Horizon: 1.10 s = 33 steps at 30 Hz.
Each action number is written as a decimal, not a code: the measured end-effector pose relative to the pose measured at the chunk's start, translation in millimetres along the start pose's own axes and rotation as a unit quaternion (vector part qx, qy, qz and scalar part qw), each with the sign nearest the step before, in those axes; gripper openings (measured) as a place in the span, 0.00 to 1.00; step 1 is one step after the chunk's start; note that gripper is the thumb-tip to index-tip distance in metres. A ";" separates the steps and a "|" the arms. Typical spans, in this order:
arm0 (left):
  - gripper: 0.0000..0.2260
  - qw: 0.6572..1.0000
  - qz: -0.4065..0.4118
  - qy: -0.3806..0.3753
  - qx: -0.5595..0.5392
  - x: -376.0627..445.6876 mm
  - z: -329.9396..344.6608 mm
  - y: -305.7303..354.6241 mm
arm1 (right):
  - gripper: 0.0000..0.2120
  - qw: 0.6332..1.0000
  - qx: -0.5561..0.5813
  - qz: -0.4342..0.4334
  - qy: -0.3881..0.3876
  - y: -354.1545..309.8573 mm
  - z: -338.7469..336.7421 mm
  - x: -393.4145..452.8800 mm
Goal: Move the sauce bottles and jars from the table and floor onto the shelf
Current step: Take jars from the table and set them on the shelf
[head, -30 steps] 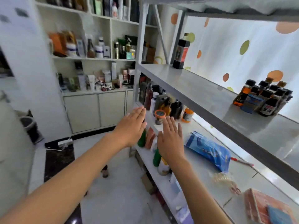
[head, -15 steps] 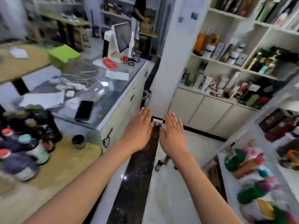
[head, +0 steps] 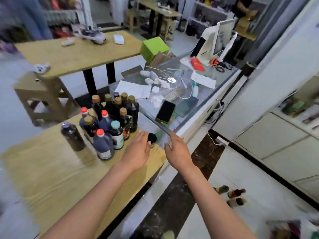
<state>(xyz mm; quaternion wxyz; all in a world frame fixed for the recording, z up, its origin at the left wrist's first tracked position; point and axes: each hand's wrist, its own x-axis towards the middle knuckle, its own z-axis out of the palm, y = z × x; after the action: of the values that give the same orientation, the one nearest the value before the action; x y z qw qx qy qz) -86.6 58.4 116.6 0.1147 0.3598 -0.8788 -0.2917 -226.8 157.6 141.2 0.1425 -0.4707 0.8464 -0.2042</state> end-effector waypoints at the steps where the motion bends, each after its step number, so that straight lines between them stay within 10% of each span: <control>1: 0.22 1.000 -0.022 -0.001 -0.009 -0.4 4.2 -8.0 | 0.26 1.000 0.004 0.008 -0.021 1.0 9.5 8.6; 12: 0.22 0.976 -0.216 -0.023 -0.027 35.3 39.4 -42.9 | 0.32 0.977 0.081 0.091 -0.177 38.3 109.4 108.6; 21: 0.18 0.958 -0.284 0.000 -0.028 78.5 42.3 -51.9 | 0.39 0.969 -0.099 0.051 -0.223 40.4 153.9 171.2; 33: 0.14 0.945 -0.326 0.009 -0.032 62.9 56.9 -71.9 | 0.26 0.980 0.004 0.000 -0.200 50.7 168.0 175.0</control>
<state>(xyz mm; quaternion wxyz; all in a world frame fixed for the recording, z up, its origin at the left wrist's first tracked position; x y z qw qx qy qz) -114.4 -2.2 27.5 0.0325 0.6252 -0.7027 -0.3379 -281.8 -3.6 -38.9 0.3106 -0.5018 0.7998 -0.1093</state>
